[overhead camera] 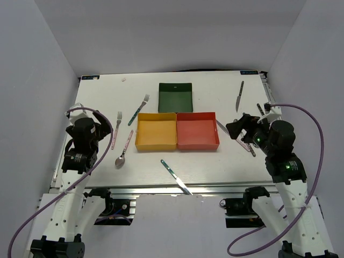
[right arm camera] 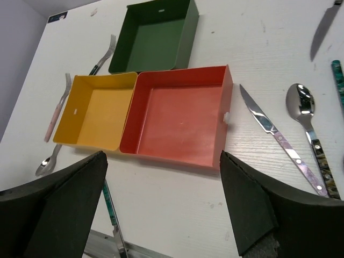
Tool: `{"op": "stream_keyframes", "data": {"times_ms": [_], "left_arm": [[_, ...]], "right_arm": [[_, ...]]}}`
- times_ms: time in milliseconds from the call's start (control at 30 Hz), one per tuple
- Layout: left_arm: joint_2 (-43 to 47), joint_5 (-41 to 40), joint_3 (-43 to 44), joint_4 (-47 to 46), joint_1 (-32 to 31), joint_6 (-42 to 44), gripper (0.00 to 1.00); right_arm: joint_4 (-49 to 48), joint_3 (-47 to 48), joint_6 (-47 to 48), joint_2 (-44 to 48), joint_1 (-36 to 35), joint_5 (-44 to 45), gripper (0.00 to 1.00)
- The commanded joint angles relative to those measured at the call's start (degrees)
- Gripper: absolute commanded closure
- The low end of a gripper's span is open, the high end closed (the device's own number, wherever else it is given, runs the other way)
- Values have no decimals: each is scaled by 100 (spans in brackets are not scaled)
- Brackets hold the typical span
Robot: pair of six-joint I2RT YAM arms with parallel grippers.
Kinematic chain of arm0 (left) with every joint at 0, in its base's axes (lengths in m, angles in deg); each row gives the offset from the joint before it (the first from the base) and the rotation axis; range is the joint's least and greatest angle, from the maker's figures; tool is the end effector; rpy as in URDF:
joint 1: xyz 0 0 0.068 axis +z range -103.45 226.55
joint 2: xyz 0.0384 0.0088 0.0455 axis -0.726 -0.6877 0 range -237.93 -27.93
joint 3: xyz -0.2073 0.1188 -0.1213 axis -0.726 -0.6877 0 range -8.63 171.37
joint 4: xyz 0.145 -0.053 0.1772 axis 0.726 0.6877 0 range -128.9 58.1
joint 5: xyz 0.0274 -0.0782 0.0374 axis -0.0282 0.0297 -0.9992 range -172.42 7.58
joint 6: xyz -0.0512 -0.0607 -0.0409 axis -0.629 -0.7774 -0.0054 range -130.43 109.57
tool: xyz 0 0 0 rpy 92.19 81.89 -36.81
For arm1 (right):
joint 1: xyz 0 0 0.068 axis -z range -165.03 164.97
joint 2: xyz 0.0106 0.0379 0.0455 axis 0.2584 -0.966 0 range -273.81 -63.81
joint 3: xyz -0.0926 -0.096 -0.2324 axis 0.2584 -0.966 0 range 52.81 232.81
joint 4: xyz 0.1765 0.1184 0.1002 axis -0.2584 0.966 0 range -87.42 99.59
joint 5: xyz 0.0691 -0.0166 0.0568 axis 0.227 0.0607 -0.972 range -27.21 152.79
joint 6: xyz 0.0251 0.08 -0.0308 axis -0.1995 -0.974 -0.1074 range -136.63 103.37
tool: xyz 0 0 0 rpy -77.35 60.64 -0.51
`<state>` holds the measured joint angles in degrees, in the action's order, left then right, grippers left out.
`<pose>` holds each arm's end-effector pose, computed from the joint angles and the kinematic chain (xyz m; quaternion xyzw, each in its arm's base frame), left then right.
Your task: Sort the eating utensils into containers
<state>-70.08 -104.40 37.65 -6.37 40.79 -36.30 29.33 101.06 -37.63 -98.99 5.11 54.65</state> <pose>0.1718 0.0127 0.2924 -0.2433 0.8133 0.0206 0.5282 0.1501 0.0375 0.3340 0.0324 0.7848 0.2178 0.5793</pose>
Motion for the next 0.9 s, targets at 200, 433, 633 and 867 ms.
{"op": "stream_keyframes", "data": {"times_ms": [200, 433, 633, 867], "left_arm": [[84, -219, 109, 25, -13, -59, 2], [49, -825, 188, 218, -13, -208, 2], [23, -905, 179, 236, -13, -226, 2], [-74, -878, 197, 253, -13, -208, 2]], "right_arm": [[-1102, 289, -230, -910, -599, -2298, 11], [-303, 1142, -89, -2711, -4608, 2020, 11], [-493, 1293, -283, -4601, -6386, 2943, 15], [-855, 1573, 138, -6078, -6528, 3003, 36]]}}
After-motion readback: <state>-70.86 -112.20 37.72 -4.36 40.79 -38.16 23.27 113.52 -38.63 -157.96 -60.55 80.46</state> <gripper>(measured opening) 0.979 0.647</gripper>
